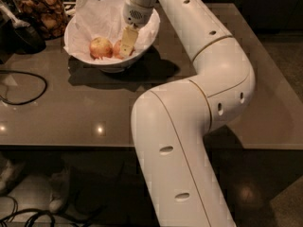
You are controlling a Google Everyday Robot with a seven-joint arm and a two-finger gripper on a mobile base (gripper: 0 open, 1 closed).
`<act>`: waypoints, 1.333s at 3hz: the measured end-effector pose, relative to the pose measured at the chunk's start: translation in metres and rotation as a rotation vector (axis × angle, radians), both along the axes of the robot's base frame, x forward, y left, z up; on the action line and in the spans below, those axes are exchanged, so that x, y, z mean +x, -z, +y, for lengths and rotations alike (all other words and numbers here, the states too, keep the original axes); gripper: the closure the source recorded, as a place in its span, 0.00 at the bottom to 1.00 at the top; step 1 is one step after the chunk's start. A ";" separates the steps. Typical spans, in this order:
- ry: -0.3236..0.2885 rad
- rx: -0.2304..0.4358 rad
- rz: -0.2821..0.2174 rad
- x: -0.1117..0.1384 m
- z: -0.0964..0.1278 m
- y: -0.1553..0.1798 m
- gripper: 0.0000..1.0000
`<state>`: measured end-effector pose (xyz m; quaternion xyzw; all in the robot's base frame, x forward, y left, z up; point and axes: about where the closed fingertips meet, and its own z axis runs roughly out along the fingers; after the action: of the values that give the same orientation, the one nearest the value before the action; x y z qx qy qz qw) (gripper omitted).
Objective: Pick apple from white bowl
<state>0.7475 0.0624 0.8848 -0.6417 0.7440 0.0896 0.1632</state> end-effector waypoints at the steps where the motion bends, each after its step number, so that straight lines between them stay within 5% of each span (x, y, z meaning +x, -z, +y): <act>1: -0.001 0.000 0.013 0.000 0.001 0.006 0.38; 4: -0.013 0.031 0.061 -0.004 0.008 0.020 0.38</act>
Offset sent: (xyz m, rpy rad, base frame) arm -0.0209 -0.0115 -0.0081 -0.0349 0.1440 0.0437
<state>0.7431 0.0700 0.8650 -0.6411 0.7428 0.1216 0.1499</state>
